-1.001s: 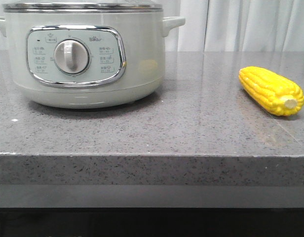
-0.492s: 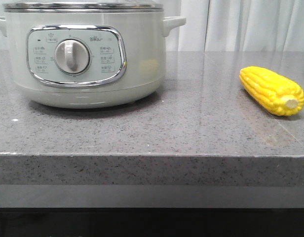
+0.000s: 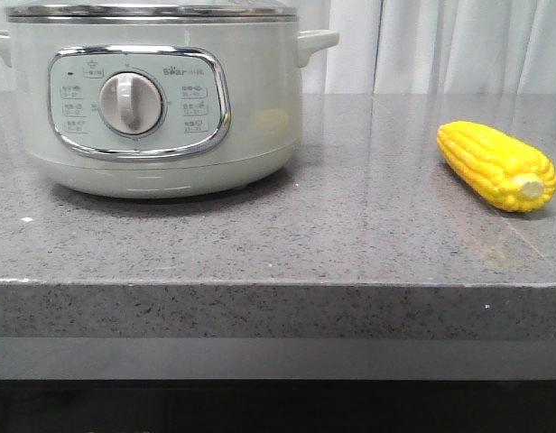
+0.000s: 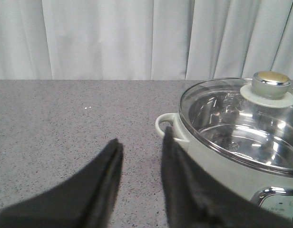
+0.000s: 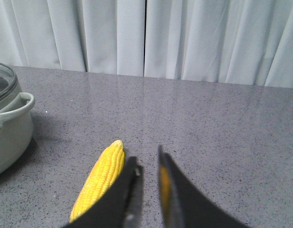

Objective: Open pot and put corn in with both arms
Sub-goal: 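Grasp the lid knob with the left gripper and lift the lid off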

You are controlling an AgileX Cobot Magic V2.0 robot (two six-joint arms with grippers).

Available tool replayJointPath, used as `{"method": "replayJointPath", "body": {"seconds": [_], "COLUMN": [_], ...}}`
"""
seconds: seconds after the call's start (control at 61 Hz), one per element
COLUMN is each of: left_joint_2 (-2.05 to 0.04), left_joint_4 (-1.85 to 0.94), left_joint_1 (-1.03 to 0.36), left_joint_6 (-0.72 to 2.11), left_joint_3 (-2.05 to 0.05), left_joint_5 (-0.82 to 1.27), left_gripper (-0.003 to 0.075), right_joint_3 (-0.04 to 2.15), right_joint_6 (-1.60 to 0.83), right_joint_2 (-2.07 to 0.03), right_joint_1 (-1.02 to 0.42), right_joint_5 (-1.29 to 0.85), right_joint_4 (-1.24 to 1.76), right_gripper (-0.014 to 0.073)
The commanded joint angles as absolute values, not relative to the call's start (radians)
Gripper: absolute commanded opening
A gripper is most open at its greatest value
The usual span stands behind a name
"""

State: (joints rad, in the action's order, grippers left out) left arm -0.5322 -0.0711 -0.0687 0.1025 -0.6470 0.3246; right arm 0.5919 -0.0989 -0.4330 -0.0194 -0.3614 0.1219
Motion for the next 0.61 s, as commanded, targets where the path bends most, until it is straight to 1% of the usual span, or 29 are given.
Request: {"method": "replayJointPath", "body": {"seconds": [0.0, 0.049, 0.082, 0.115, 0.18, 0.377, 0.476, 0.591], "left_joint_2": [-0.542, -0.542, -0.542, -0.543, -0.552, -0.670, -0.769, -0.894], "left_joint_4": [-0.080, -0.080, -0.080, -0.082, -0.084, -0.084, -0.104, -0.103], "left_joint_1": [-0.066, -0.066, -0.066, -0.066, -0.068, -0.084, -0.130, -0.227], "left_joint_6": [0.096, 0.096, 0.096, 0.096, 0.096, 0.099, 0.102, 0.102], "left_joint_3": [-0.686, -0.684, -0.680, -0.678, -0.680, -0.791, -0.881, -1.008], "left_joint_5": [0.255, 0.253, 0.247, 0.245, 0.255, 0.356, 0.408, 0.467], "left_gripper": [0.0531, 0.0596, 0.0618, 0.0624, 0.0622, 0.0622, 0.0622, 0.0622], "right_joint_3": [0.630, 0.630, 0.629, 0.629, 0.629, 0.629, 0.629, 0.629], "right_joint_6": [-0.101, -0.101, -0.101, -0.101, -0.101, -0.101, -0.101, -0.101], "right_joint_2": [-0.446, -0.446, -0.446, -0.446, -0.446, -0.446, -0.446, -0.446], "right_joint_1": [-0.014, -0.014, -0.014, -0.014, -0.014, -0.014, -0.014, -0.014], "right_joint_5": [-0.301, -0.307, -0.310, -0.316, -0.328, -0.335, -0.337, -0.339], "right_joint_4": [0.116, 0.116, 0.116, 0.116, 0.116, 0.116, 0.116, 0.116], "right_gripper": [0.0349, 0.0442, 0.0494, 0.0533, 0.0571, 0.0573, 0.0573, 0.0573]}}
